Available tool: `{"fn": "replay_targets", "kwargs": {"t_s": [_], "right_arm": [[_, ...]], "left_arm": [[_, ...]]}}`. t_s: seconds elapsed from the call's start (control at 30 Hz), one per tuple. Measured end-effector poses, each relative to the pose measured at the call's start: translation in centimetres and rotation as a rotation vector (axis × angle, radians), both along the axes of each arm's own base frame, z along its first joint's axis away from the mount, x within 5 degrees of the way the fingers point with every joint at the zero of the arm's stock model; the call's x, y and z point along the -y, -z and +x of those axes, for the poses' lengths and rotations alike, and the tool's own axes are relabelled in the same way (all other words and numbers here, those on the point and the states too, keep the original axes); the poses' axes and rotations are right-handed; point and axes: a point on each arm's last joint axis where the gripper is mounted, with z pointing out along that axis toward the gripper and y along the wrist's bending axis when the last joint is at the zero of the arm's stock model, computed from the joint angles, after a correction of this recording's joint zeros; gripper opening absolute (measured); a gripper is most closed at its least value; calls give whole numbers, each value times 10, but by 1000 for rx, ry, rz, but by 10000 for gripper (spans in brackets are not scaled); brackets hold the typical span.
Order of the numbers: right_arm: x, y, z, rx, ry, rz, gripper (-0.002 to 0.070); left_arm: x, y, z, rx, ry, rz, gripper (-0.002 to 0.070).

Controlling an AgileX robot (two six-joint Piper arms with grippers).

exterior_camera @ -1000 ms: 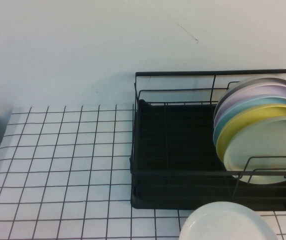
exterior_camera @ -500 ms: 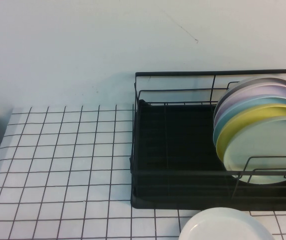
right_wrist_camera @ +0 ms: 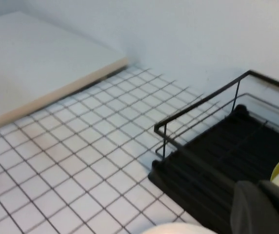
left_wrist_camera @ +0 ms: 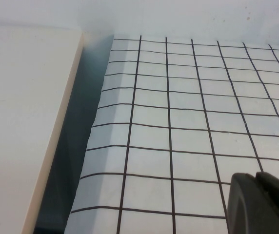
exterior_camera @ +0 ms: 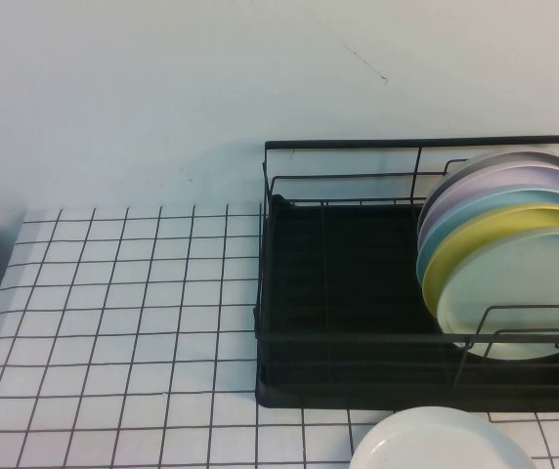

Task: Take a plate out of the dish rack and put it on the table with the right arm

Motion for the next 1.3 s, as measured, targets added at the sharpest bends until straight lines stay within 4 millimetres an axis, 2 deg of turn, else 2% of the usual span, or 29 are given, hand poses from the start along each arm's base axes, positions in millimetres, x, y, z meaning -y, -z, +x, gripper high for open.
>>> {"fn": "replay_targets", "kwargs": {"t_s": [0.13, 0.3, 0.43, 0.57, 0.7, 0.83, 1.0, 1.13, 1.3], "right_arm": [[8, 12, 5, 4, 75, -98, -2], [27, 20, 16, 194, 324, -147, -2], [40, 27, 14, 366, 476, -211, -2], [49, 49, 13, 435, 576, -250, -2], [57, 85, 13, 375, 667, -254, -2], [65, 129, 11, 243, 771, -174, -2], [67, 177, 8, 131, 812, -122, -2], [66, 192, 6, 28, 814, -126, -2], [66, 193, 5, 13, 815, -127, -2]], "left_arm": [[0, 0, 0, 0, 0, 0, -3], [0, 0, 0, 0, 0, 0, -3], [0, 0, 0, 0, 0, 0, -3], [0, 0, 0, 0, 0, 0, -3], [0, 0, 0, 0, 0, 0, -3], [0, 0, 0, 0, 0, 0, -3], [0, 0, 0, 0, 0, 0, -3], [0, 0, 0, 0, 0, 0, -3], [0, 0, 0, 0, 0, 0, -3]]}}
